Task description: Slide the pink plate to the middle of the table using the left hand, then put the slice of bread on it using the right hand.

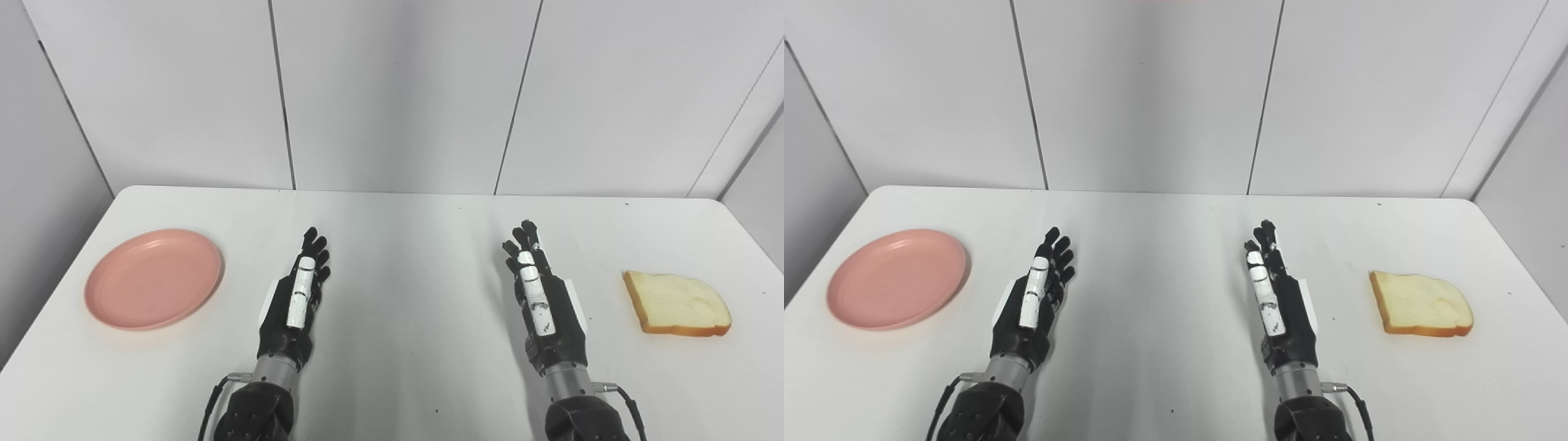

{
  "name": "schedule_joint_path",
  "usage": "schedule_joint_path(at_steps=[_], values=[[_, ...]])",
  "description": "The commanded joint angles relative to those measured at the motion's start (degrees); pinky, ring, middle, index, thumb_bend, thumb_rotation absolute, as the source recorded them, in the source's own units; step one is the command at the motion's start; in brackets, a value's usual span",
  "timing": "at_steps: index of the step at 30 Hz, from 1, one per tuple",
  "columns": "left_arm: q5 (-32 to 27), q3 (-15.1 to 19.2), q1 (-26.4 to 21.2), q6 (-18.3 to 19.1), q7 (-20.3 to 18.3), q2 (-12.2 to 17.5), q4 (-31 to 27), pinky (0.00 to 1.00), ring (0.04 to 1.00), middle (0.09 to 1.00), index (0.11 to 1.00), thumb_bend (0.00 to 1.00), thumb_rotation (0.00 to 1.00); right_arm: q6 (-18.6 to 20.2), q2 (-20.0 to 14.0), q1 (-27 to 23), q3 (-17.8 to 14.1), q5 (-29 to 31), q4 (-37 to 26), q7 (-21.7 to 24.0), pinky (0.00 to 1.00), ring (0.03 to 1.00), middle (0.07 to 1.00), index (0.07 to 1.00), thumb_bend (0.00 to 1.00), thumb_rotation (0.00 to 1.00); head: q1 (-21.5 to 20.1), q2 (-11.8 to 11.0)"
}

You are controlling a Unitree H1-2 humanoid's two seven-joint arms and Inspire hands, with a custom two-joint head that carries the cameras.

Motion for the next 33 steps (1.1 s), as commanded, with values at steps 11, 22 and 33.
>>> schedule_joint_path(at_steps=[11,22,33], values=[[-0.1,-0.3,-1.5,0.6,-0.3,0.0,-3.0,1.00,1.000,1.000,1.000,0.52,0.95,0.0,0.0,-1.5,0.4,0.4,-1.1,0.6,1.00,0.959,0.980,1.000,0.64,0.87,0.2,-0.1],[-1.0,-0.6,-1.1,-2.7,-1.3,-0.8,-1.1,1.00,1.000,1.000,1.000,0.53,1.00,-1.3,-1.0,-1.3,-0.1,0.7,0.0,1.1,1.00,0.962,0.978,1.000,0.62,0.88,6.9,-2.3],[-0.4,0.0,-4.1,-5.2,1.1,-3.3,2.5,1.00,1.000,1.000,1.000,0.59,0.99,-5.3,-4.3,-0.5,-3.1,4.7,3.0,3.7,1.00,0.997,1.000,1.000,0.60,0.91,19.5,-7.0]])
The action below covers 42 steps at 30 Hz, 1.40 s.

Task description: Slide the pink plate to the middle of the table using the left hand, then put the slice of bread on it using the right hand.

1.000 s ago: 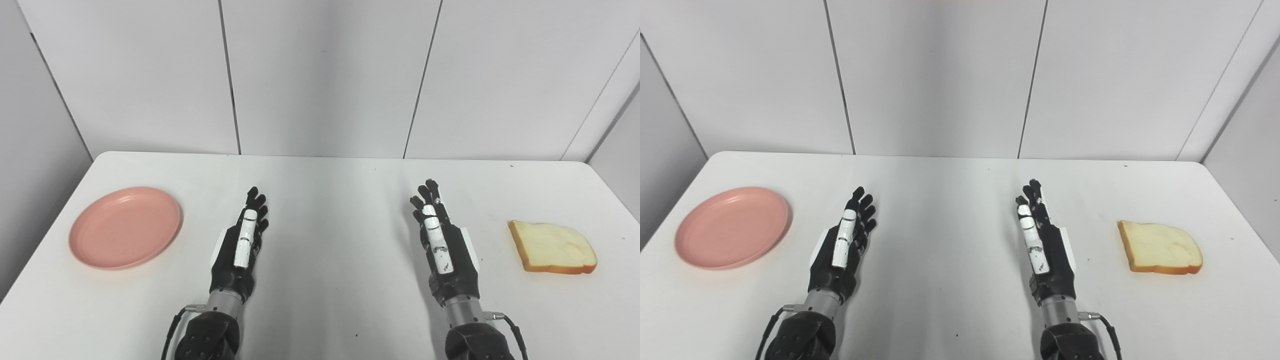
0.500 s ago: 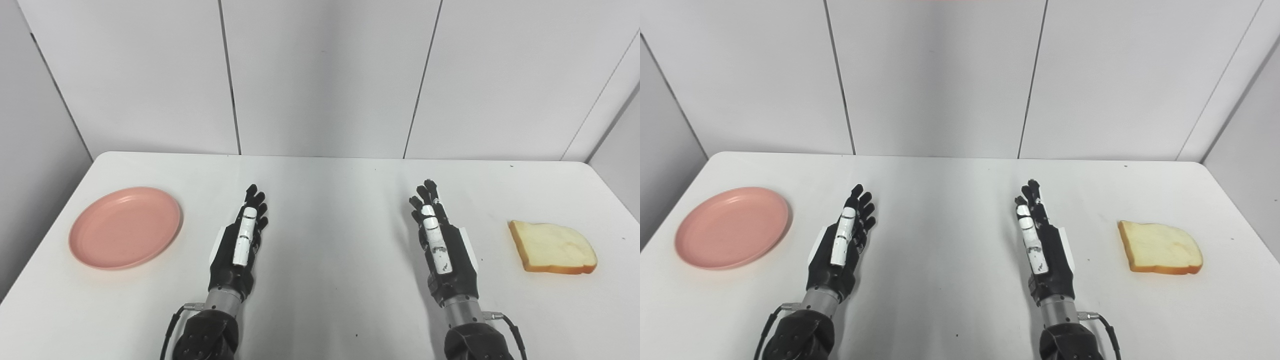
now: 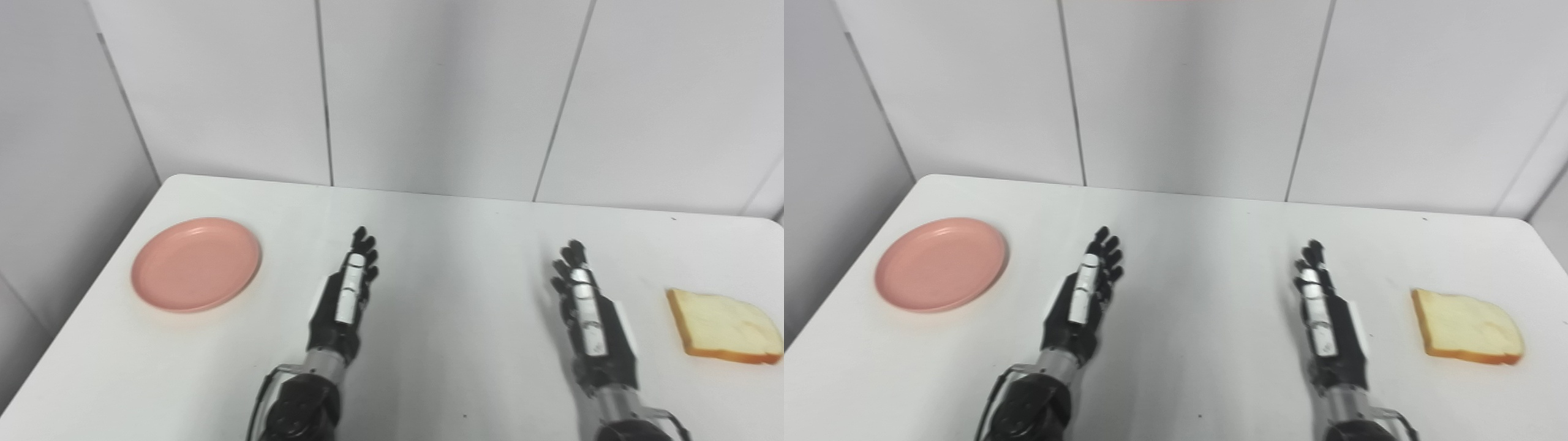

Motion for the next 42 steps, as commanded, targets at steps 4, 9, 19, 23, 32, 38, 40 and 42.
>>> schedule_joint_path(at_steps=[4,9,19,23,32,38,40,42], values=[[-0.2,1.3,-5.0,-2.5,1.2,0.1,-0.3,1.00,1.000,1.000,1.000,0.61,1.00,-2.0,-0.4,-0.8,-0.6,2.2,-2.0,1.3,1.00,1.000,1.000,1.000,0.58,0.92,1.9,-0.7],[-2.0,3.4,-6.8,-1.7,1.0,0.9,-0.6,1.00,1.000,1.000,1.000,0.63,1.00,-0.9,-0.9,-0.4,-1.1,4.2,-2.9,2.3,1.00,1.000,1.000,1.000,0.58,0.92,3.6,-1.7],[-2.6,6.3,-9.2,0.1,1.6,3.0,-1.5,1.00,1.000,1.000,1.000,0.64,1.00,-5.0,-1.6,-1.2,-1.6,3.2,0.4,3.1,1.00,0.995,1.000,1.000,0.57,0.97,7.1,-2.8],[-3.8,7.4,-9.9,0.8,1.4,3.6,-1.6,1.00,1.000,1.000,1.000,0.65,1.00,-7.6,-2.1,-1.9,-1.6,4.9,2.8,5.3,1.00,1.000,1.000,1.000,0.54,0.95,7.9,-3.5],[-5.3,10.4,-11.0,1.4,2.1,6.8,-2.6,0.96,0.967,0.955,0.942,0.68,1.00,-8.6,-2.1,-2.4,-2.2,5.3,3.9,5.7,1.00,1.000,1.000,1.000,0.58,0.93,9.0,-4.4],[-4.0,11.9,-11.4,1.1,2.7,11.6,-2.1,0.91,0.912,0.906,0.878,0.71,1.00,-9.9,-2.4,-2.7,-2.0,5.5,5.0,6.5,1.00,1.000,1.000,1.000,0.55,0.95,10.0,-5.3],[-4.5,12.7,-11.8,0.7,2.3,13.6,-1.3,0.88,0.889,0.883,0.868,0.71,1.00,-10.6,-2.3,-2.9,-2.1,5.6,5.5,6.7,1.00,1.000,1.000,1.000,0.54,0.95,10.4,-5.7],[-5.1,13.3,-12.2,0.4,1.5,15.3,-0.7,0.87,0.881,0.875,0.868,0.72,1.00,-11.1,-2.3,-3.0,-2.0,5.4,5.7,6.7,1.00,1.000,1.000,1.000,0.55,0.95,10.6,-6.0]])
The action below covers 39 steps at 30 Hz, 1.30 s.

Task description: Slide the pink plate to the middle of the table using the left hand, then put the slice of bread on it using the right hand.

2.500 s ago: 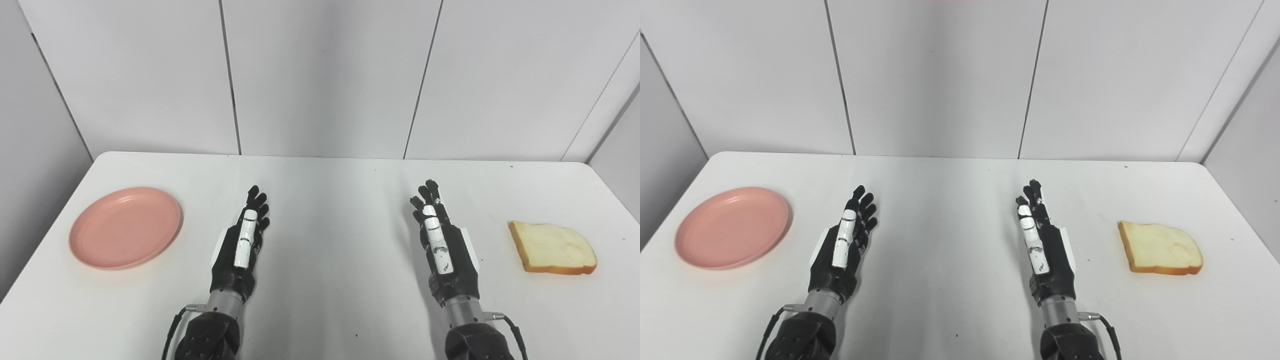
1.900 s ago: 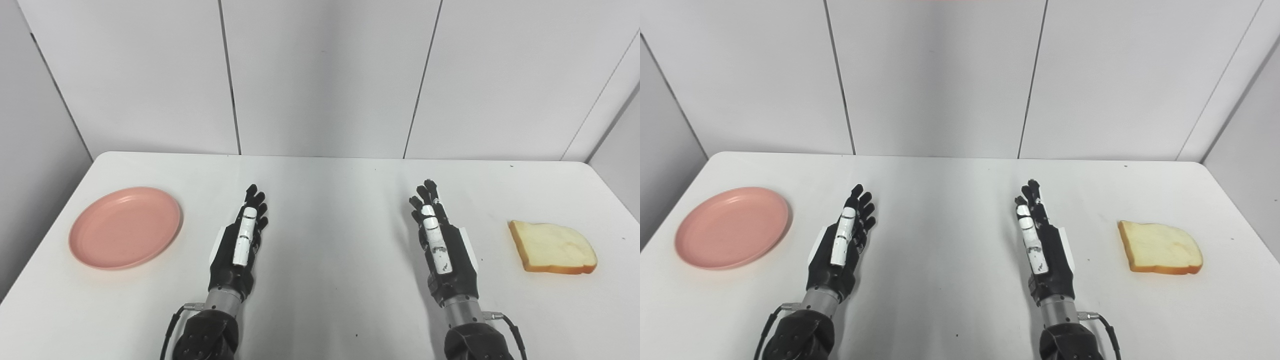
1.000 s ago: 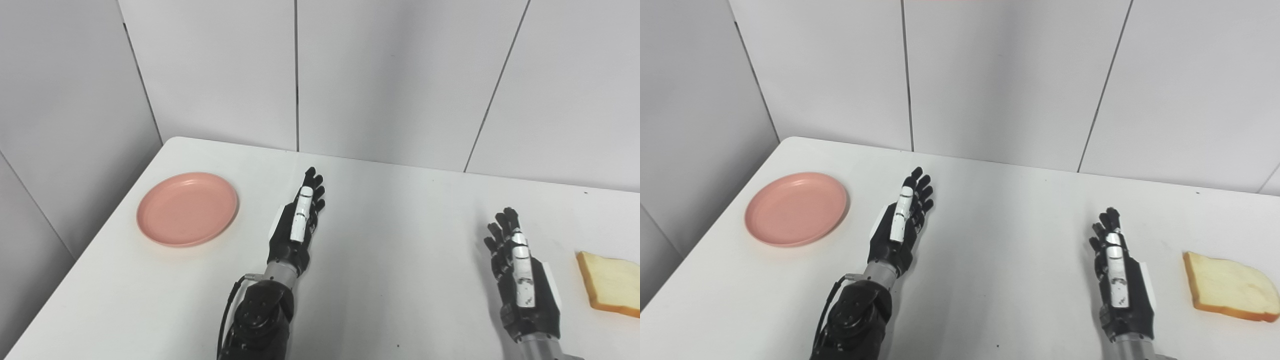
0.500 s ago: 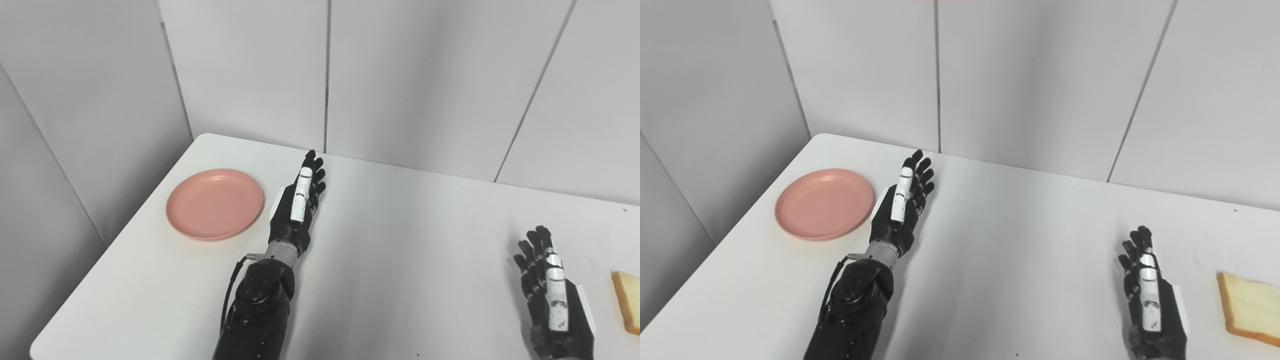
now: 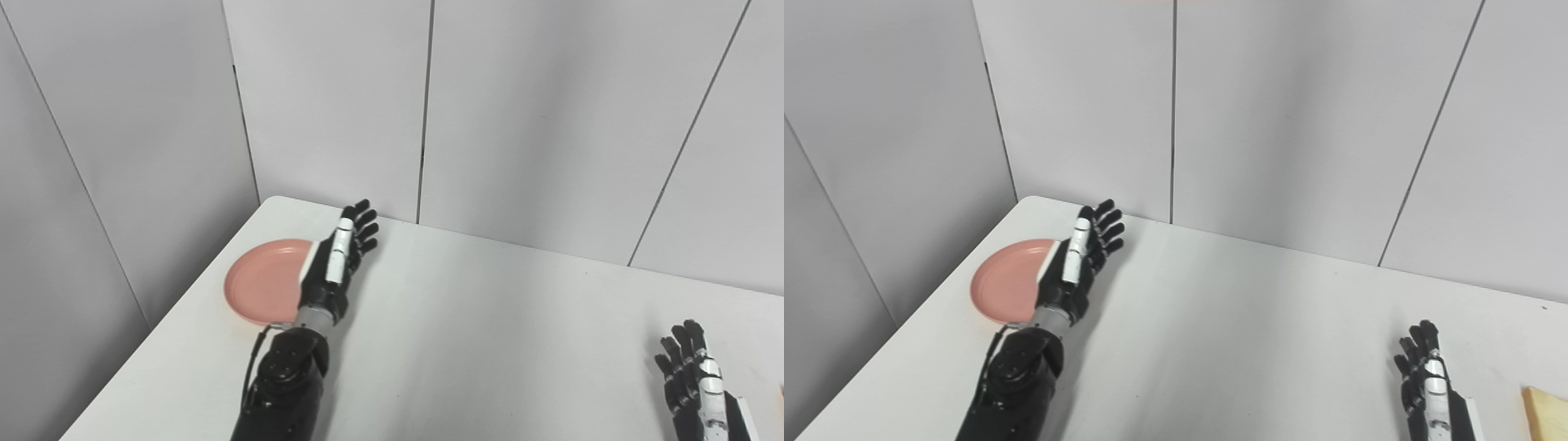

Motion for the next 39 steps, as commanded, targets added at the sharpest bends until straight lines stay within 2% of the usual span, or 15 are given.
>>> schedule_joint_path(at_steps=[1,9,15,17,20,26,31,39], values=[[-0.5,0.7,-3.2,-2.5,-1.1,2.8,-0.2,0.87,0.880,0.874,0.868,0.73,1.00,-3.4,-0.3,-1.9,-0.2,0.2,-1.0,0.5,1.00,1.000,1.000,1.000,0.56,0.94,0.2,0.1],[-1.5,4.6,-5.5,-6.4,-0.3,7.0,3.8,0.82,0.824,0.808,0.803,0.75,1.00,-4.0,-0.1,-2.1,-0.3,0.6,-0.6,0.6,1.00,0.995,1.000,1.000,0.54,0.94,1.0,-0.7],[-1.8,6.8,-6.2,-7.4,0.5,9.7,7.5,0.75,0.793,0.762,0.756,0.72,1.00,-3.6,-0.1,-2.2,-0.1,0.8,-0.7,0.7,1.00,0.994,1.000,1.000,0.54,0.93,1.7,-0.8],[-0.9,7.5,-6.5,-8.5,1.1,10.7,9.5,0.74,0.741,0.739,0.739,0.70,1.00,-3.4,0.0,-2.2,-0.1,1.1,-1.0,0.8,1.00,0.994,1.000,1.000,0.53,0.93,1.8,-0.8],[0.3,8.3,-7.0,-9.7,2.9,11.9,12.0,0.72,0.714,0.732,0.729,0.70,1.00,-3.1,-0.1,-2.0,-0.1,0.9,-1.2,0.6,1.00,0.993,1.000,1.000,0.54,0.94,2.0,-0.6],[-0.4,9.8,-8.0,-10.9,4.1,13.8,15.7,0.69,0.719,0.727,0.694,0.70,1.00,-3.6,-0.3,-2.2,-0.3,1.3,-0.8,0.8,1.00,0.985,1.000,1.000,0.54,0.92,3.1,-0.6],[-0.3,10.3,-8.3,-12.5,4.0,15.3,19.1,0.67,0.712,0.722,0.689,0.70,1.00,-3.0,-0.4,-2.1,-0.5,1.2,-1.2,0.6,1.00,0.987,1.000,1.000,0.55,0.92,3.5,-0.5],[-0.5,10.2,-8.9,-14.2,3.5,17.6,23.9,0.68,0.720,0.711,0.727,0.70,1.00,-2.9,-0.7,-1.6,-0.5,1.5,-2.1,0.9,1.00,0.988,0.997,1.000,0.53,0.94,4.2,-0.2]])
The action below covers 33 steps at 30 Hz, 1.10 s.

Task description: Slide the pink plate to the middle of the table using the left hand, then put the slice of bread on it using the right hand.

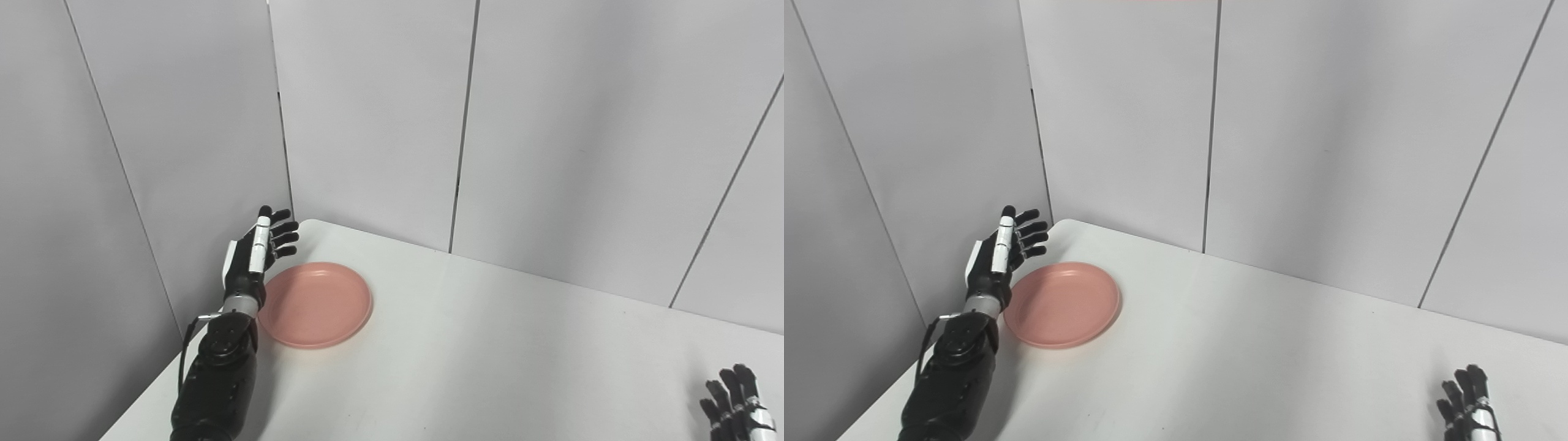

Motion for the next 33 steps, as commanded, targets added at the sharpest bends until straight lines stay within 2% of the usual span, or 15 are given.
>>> schedule_joint_path(at_steps=[1,13,20,26,33], values=[[-0.3,0.3,-3.3,-3.4,-0.3,2.4,0.3,0.68,0.720,0.710,0.725,0.70,1.00,-2.3,-0.5,-1.2,-0.3,0.7,-2.1,0.8,1.00,0.985,0.993,1.000,0.54,0.93,0.0,0.0],[-1.2,0.1,-4.5,-7.6,-1.0,4.1,7.8,0.74,0.742,0.722,0.734,0.72,1.00,-2.0,-0.4,-1.2,-0.5,1.2,-2.4,0.6,1.00,0.987,1.000,1.000,0.58,0.91,0.0,-0.1],[-1.7,0.2,-4.7,-7.4,-0.9,4.0,9.7,0.78,0.767,0.729,0.739,0.72,1.00,-1.9,-0.5,-1.2,-0.5,1.8,-2.7,0.8,1.00,0.986,0.996,1.000,0.56,0.91,0.1,-0.1],[-1.7,-0.2,-4.4,-9.4,-1.8,3.9,12.1,0.79,0.777,0.734,0.739,0.70,1.00,-1.7,-0.6,-1.2,-0.5,1.8,-2.7,0.6,1.00,0.989,1.000,1.000,0.56,0.91,0.3,0.0],[-2.8,-0.5,-3.6,-9.7,-4.6,3.8,12.9,0.83,0.817,0.763,0.766,0.74,1.00,-1.7,-0.6,-1.2,-0.5,1.9,-2.7,0.6,1.00,0.997,1.000,1.000,0.58,0.90,0.3,0.2]])
